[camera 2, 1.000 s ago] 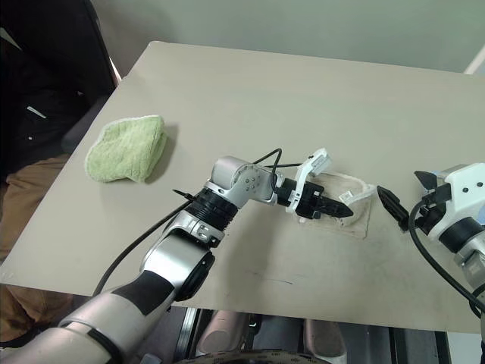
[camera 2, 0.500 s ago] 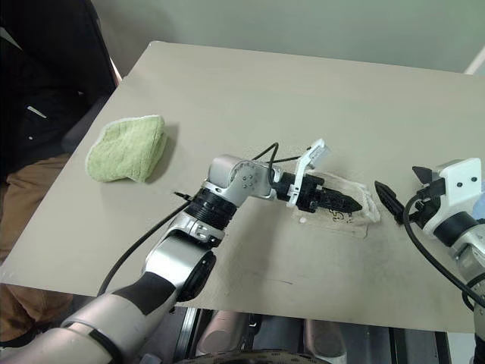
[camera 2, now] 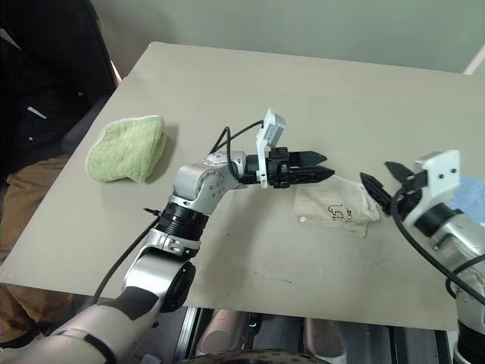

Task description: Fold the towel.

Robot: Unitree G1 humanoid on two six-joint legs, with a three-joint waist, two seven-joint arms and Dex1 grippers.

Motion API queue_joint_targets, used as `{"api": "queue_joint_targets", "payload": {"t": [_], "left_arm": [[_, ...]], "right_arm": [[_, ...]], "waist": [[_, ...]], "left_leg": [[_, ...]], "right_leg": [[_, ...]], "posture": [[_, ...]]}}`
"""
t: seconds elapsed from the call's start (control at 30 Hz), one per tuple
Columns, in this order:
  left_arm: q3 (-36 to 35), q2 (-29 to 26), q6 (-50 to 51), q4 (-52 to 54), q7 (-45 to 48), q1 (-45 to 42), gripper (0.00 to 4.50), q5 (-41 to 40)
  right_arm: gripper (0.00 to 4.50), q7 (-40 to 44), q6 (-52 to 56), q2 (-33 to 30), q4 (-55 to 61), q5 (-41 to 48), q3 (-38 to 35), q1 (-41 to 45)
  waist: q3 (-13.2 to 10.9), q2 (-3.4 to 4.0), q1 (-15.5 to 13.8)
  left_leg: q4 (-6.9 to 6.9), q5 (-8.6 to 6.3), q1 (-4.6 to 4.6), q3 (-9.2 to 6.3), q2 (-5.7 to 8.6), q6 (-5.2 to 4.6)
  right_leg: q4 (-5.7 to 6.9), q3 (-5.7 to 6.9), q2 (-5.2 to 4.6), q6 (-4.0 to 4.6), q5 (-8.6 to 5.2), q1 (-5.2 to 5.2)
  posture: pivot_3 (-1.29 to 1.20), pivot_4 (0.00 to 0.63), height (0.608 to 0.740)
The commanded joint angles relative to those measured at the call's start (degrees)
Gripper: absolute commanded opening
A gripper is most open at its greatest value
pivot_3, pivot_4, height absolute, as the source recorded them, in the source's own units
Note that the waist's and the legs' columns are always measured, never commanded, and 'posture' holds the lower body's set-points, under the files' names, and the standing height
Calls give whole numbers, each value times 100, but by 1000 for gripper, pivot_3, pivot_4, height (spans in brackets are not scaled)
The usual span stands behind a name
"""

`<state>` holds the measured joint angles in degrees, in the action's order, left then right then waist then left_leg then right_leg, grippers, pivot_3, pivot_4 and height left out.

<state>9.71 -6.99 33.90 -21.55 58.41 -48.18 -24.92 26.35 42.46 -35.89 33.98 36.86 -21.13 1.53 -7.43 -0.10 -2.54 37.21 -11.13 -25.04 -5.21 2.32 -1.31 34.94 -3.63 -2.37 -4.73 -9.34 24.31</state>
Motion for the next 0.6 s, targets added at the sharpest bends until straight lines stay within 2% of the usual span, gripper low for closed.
{"api": "queue_joint_targets", "payload": {"t": [0.03, 0.13, 0.2, 0.4, 0.6], "left_arm": [[156, -35, -778, -100, 271, 65, 1848, 309], [139, -32, -971, -153, 360, 116, 762, 365], [110, 18, -1469, -286, 413, 153, 19, 478], [91, 425, -2705, -1044, 363, 2, 19, 800], [75, 778, -3004, -1484, 539, -7, 19, 835]], "right_arm": [[1741, -115, -64, 137, -110, -61, 291, 303], [655, -150, -80, 263, -197, -88, 449, 420], [4, -199, -127, 368, -369, -176, 588, 504], [4, -454, -212, 721, -821, -454, 843, 725], [4, -609, -297, 1027, -896, -422, 642, 496]], "waist": [[0, 0, 3], [0, 1, -13], [1, 2, -15], [1, 2, -15], [1, 4, -10]], "left_leg": [[1, -1, -1, 0, 0, -1], [1, -5, -5, -3, 0, -5], [0, -6, -12, -4, 0, -5], [6, -10, -12, -4, 0, -7], [8, -12, -14, -4, -2, -8]], "right_leg": [[-1, 1, 0, 0, 0, 0], [-1, 3, 0, 0, 1, 2], [-2, 4, -1, 2, 2, 7], [0, 5, -2, 15, 11, 7], [-1, 10, -3, 39, 28, 8]], "posture": [[0, 150, 740], [0, 150, 740], [0, 150, 740], [0, 150, 740], [0, 150, 740]]}}
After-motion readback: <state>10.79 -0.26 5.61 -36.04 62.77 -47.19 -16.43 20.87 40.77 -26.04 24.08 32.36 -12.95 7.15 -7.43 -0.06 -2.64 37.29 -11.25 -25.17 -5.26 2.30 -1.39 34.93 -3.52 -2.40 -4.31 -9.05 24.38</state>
